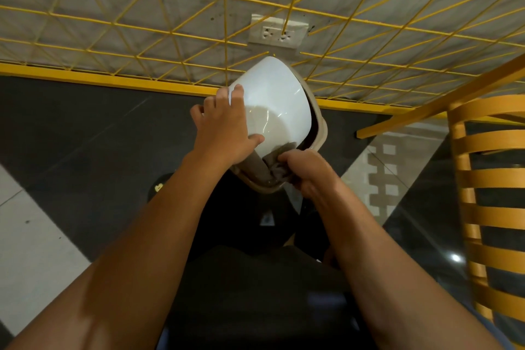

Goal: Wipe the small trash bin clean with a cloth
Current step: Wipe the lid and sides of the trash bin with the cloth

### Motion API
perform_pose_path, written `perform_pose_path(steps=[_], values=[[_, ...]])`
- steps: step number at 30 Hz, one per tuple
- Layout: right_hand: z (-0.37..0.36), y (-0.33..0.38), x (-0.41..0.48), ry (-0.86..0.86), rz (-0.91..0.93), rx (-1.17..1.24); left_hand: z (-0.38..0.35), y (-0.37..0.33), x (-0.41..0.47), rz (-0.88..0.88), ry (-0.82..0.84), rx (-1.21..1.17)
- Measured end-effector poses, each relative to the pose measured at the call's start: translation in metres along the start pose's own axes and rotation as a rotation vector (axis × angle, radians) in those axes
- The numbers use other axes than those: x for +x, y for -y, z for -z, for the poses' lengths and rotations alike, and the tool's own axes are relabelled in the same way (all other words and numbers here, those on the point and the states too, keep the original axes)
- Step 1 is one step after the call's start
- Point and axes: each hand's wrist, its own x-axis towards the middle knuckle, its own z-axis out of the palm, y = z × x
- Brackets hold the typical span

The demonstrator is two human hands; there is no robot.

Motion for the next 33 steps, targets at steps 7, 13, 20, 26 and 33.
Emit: perform_pose_path(steps=[7, 13, 20, 26, 33], values=[[0.000, 0.011, 0.016, -0.086, -0.012, 0.126, 0.000, 0.001, -0.001, -0.002, 0.001, -0.005], [0.006, 0.009, 0.004, 0.187, -0.161, 0.133, -0.001, 0.000, 0.000, -0.003, 0.002, 0.002], [0.007, 0.015, 0.018, -0.008, -0.043, 0.281, 0.000, 0.001, -0.001, -0.011, -0.003, 0.000], [0.001, 0.005, 0.008, 0.200, -0.097, 0.320, -0.001, 0.000, -0.001, -0.008, 0.004, 0.005], [0.013, 0.018, 0.011, 0.193, -0.115, 0.294, -0.001, 0.001, 0.000, -0.007, -0.004, -0.008]])
